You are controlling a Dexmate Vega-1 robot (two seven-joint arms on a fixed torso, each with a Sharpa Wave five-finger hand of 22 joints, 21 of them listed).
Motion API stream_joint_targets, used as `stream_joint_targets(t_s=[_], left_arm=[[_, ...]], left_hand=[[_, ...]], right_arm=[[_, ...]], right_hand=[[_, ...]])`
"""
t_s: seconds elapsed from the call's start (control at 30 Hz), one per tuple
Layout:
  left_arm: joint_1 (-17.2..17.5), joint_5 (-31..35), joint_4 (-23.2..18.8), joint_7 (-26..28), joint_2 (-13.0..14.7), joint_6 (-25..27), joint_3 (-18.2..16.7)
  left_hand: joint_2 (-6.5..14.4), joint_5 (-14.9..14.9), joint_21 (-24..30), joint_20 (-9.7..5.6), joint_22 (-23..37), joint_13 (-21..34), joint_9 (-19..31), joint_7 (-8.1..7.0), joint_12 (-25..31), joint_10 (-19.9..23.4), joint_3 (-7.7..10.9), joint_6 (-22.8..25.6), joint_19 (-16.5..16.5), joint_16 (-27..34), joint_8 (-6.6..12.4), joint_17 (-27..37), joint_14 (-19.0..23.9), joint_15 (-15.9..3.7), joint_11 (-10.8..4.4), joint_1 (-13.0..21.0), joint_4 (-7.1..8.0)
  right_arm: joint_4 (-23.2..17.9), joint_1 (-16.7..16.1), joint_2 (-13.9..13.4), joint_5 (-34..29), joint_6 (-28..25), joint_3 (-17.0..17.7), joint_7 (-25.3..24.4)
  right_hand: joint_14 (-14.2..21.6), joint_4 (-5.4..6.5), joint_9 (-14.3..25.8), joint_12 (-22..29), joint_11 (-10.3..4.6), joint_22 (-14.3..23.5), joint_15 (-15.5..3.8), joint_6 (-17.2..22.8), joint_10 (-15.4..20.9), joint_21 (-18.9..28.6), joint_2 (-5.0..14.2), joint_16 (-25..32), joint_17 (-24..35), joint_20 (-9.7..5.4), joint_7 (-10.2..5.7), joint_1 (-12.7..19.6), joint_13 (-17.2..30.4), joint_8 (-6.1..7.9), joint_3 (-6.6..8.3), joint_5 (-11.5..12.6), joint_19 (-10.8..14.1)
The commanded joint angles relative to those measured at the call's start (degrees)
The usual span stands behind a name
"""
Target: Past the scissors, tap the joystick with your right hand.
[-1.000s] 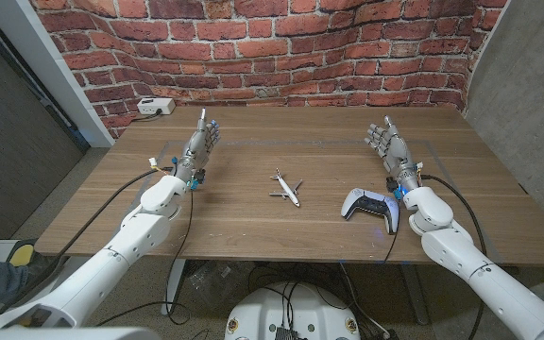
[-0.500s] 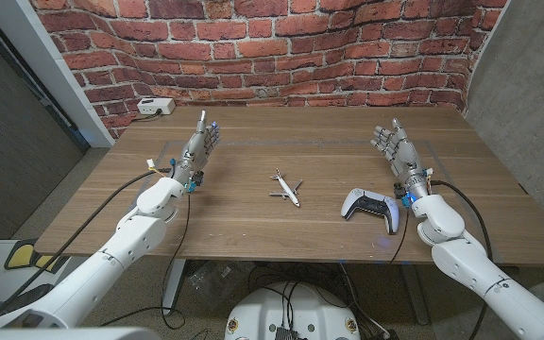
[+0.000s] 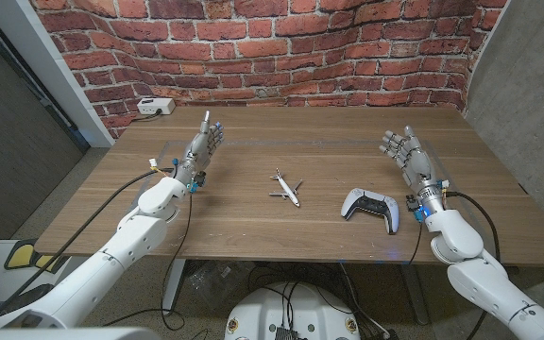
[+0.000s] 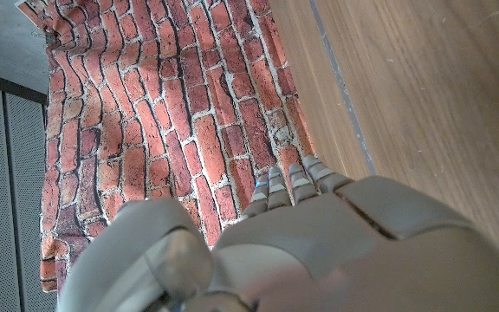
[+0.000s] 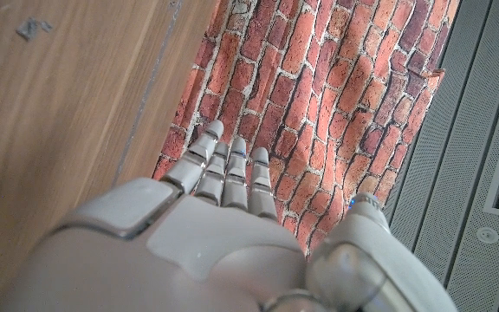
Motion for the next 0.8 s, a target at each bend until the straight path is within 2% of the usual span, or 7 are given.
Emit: stream_joint_targets(t_s=[0.03,0.33,0.6,0.8], left_arm=[[0.9,0.2,-1.1,0.5,0.5,0.5,0.2],[1.7,0.3,-2.4,1.6,0.7,0.7,-0.1],[0.7,0.5,-1.6,1.3,0.1,0.9,0.4],[-0.2,1.1,-1.4,2.1,-0.8,1.2,1.1]], left_hand=[[0.6,-0.2,0.4,0.14,0.1,0.3,0.3,0.03,0.2,0.6,0.34,0.6,0.2,0.1,0.54,0.1,0.6,0.31,0.39,0.3,-0.15],[0.9,-0.2,0.4,0.26,0.1,0.3,0.3,0.00,0.2,0.7,0.58,0.8,0.4,0.0,0.56,0.1,0.7,0.33,0.33,0.7,-0.27],[1.4,-0.4,0.5,0.25,0.1,0.3,0.3,-0.02,0.2,1.1,0.84,1.1,0.8,0.1,0.56,0.1,1.2,0.20,0.05,1.2,-0.44],[1.9,-0.9,1.0,0.63,0.0,0.3,0.3,0.04,0.5,2.6,1.15,3.1,2.7,0.4,0.99,0.1,3.0,0.12,0.14,2.1,-0.76]], right_arm=[[-1.9,-4.6,-0.4,-0.9,2.7,2.0,0.5],[-1.8,-6.1,-0.4,-1.0,4.6,3.3,1.5],[-3.0,-8.9,-1.4,-3.0,5.2,5.8,0.9],[-2.3,-10.0,-0.6,0.6,6.7,6.4,3.4]], right_hand=[[0.8,-0.50,0.3,0.2,-0.12,0.2,0.04,1.0,0.7,0.5,-0.06,0.2,0.2,0.04,0.09,0.5,0.2,0.49,0.17,0.4,1.1],[1.4,-0.57,0.3,0.3,-0.19,0.2,-0.06,1.2,1.1,0.5,-0.12,0.2,0.2,0.04,0.01,0.6,0.2,0.43,0.12,0.4,1.6],[2.1,-0.63,0.3,0.3,-0.20,0.2,-0.09,1.5,1.6,0.6,-0.22,0.2,0.2,0.04,-0.14,0.6,0.2,0.42,0.04,0.4,2.3],[3.2,-0.77,0.4,0.6,-1.34,0.2,-0.24,2.9,2.9,0.6,-0.49,0.2,0.2,0.13,-1.18,0.7,0.2,0.69,-0.15,0.4,3.1]])
